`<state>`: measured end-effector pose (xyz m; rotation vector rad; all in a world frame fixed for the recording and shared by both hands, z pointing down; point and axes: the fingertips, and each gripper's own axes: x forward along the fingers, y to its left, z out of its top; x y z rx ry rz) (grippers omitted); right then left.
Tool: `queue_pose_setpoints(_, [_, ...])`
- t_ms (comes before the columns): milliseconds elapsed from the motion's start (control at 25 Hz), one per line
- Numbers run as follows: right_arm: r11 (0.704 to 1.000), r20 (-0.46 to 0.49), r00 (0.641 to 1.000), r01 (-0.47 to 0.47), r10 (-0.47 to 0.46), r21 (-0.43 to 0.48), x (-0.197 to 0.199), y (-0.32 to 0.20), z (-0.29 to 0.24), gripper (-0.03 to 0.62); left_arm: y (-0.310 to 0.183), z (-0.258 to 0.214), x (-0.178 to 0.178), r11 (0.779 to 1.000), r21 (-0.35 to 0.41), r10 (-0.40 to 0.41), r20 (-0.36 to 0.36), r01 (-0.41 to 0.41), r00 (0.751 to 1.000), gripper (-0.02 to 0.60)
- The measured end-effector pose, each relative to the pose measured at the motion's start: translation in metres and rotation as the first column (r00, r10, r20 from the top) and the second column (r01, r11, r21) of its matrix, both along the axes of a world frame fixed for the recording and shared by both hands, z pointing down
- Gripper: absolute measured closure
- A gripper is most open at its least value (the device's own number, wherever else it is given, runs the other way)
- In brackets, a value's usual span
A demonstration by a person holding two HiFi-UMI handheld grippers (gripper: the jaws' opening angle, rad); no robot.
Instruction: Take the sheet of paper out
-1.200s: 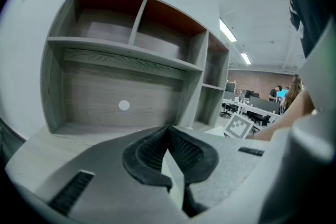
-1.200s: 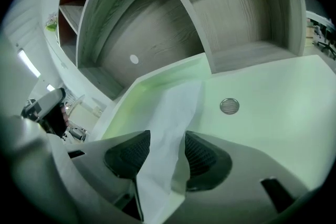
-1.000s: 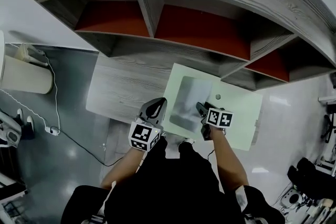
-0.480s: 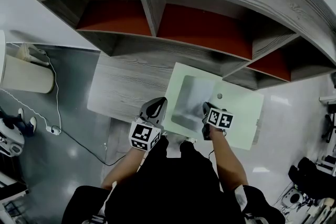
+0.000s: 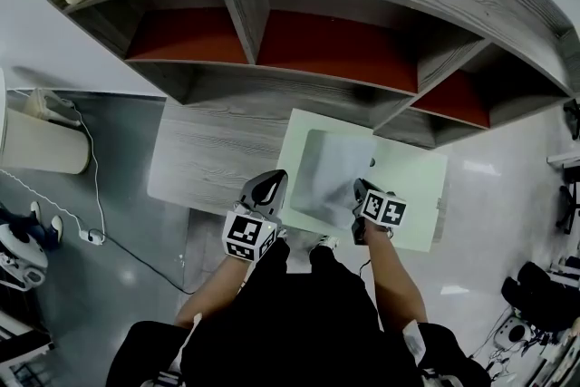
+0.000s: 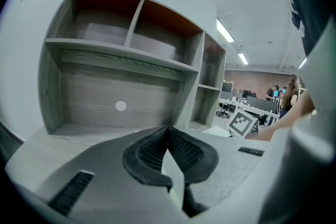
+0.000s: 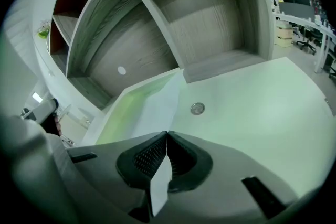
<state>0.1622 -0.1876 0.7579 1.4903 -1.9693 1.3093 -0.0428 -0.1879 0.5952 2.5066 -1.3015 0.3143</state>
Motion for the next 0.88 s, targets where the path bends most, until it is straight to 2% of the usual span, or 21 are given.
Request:
queue_pose_setpoints(280, [0.998,-0.011,0.998,-0.06,0.061,0.037,0.025,0.009,-0.02,0.571,0.005,-0.006,0.019,0.999,0.012,0.042,-0.001,-0.042,0.999,0.575])
queue_pose_setpoints(520, [0.993,-0.057,0.996,-0.068,0.073,0.093,0.04,0.011,-0.044,0.571,0.005,-0.014,0.041,0.996,0.029,0.086,-0.007,-0.086,0.996,0.575])
queue_pose_setpoints(880, [0.975,-0.218,0.976,0.03,0.019,0.222,0.06,0.024,-0.09,0.571,0.006,-0.021,0.07,0.99,0.041,0.135,-0.018,-0.134,0.991,0.575])
